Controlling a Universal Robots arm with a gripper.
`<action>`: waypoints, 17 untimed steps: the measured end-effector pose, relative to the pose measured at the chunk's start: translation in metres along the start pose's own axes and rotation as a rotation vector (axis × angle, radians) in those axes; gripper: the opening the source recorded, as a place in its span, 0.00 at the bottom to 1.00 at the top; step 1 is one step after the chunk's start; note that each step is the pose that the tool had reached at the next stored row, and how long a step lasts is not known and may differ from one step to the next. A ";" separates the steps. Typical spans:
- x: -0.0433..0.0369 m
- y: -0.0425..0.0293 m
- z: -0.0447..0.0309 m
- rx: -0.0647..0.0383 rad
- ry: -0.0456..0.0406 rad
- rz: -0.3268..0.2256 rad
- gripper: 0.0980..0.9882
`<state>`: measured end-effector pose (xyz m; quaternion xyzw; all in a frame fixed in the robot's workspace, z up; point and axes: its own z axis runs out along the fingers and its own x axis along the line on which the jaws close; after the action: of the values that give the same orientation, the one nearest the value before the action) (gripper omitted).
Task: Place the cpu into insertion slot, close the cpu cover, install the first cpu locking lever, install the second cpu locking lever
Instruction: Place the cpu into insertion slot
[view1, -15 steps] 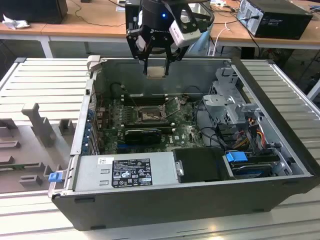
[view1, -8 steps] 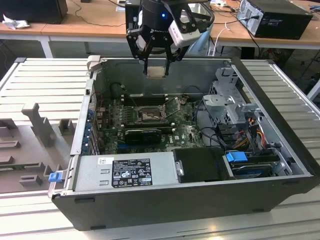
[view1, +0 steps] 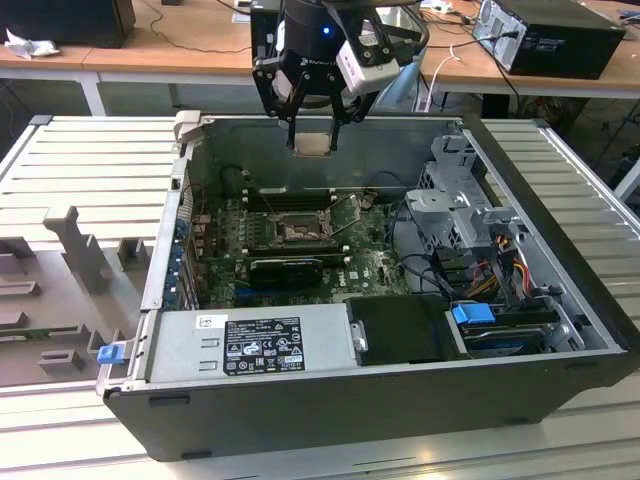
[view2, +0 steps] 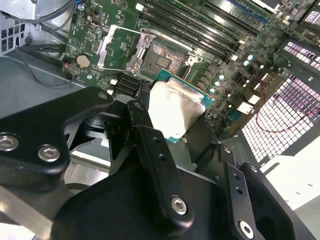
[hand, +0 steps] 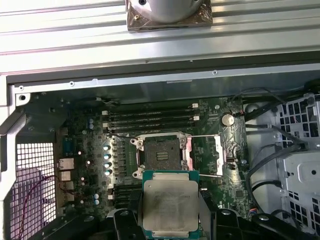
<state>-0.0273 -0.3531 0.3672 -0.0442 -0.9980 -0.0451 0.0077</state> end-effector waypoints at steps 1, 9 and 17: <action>0.0000 0.0000 0.0000 0.000 -0.0001 0.001 0.49; 0.0000 0.0000 0.0000 0.000 -0.0012 0.014 0.49; 0.0000 0.0000 0.0000 0.000 -0.0018 0.020 0.49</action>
<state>-0.0273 -0.3531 0.3672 -0.0541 -0.9975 -0.0452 0.0072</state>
